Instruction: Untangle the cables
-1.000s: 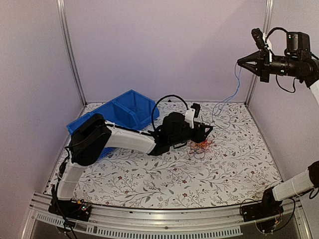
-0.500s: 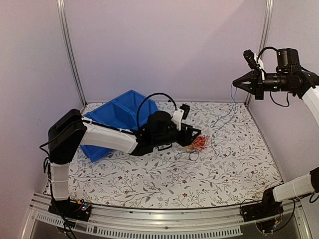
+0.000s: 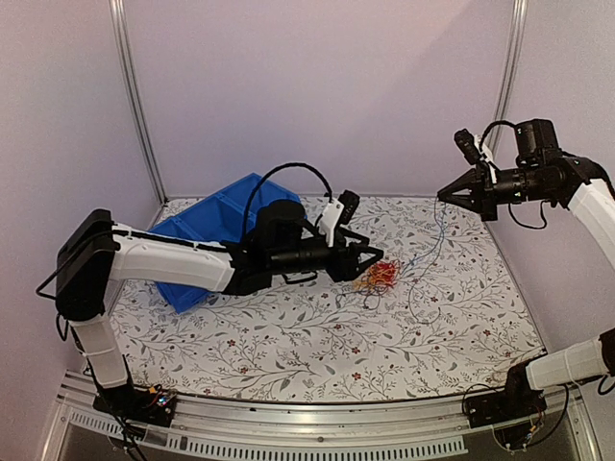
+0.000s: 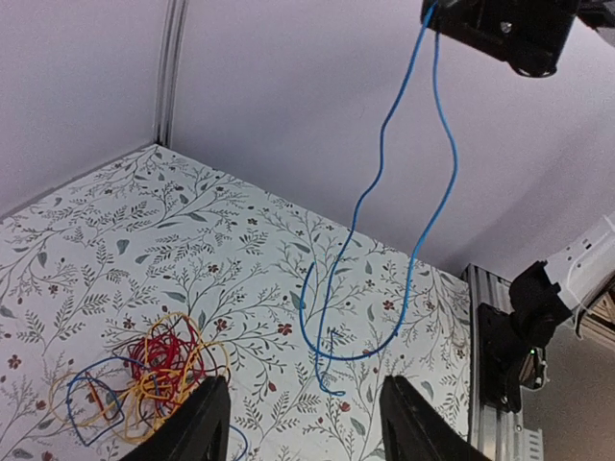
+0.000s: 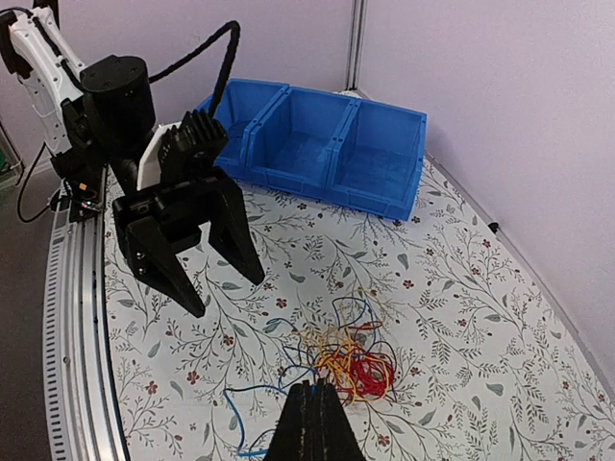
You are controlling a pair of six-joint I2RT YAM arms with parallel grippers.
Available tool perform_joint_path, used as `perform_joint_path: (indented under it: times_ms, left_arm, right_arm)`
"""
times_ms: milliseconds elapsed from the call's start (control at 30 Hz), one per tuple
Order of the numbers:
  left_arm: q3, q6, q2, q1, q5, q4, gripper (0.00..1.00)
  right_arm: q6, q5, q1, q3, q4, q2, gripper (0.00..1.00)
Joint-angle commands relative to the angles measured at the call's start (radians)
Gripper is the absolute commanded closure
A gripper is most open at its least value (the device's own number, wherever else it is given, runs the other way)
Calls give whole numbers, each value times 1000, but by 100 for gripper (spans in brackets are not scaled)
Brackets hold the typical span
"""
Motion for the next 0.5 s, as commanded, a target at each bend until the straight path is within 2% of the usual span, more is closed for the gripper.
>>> perform_joint_path:
  times_ms: [0, 67, 167, 467]
  left_arm:
    - [-21, 48, -54, -42, 37, 85, 42]
    - [14, 71, -39, -65, -5, 56, 36]
    - [105, 118, 11, -91, -63, -10, 33]
    - [397, 216, 217, -135, -125, -249, 37]
  right_arm:
    - [102, -11, 6, -50, 115, -25, 100]
    - [161, -28, 8, -74, 155, -28, 100]
    - [186, -52, 9, -82, 169, -22, 100]
    - [215, -82, 10, -82, 170, 0, 100]
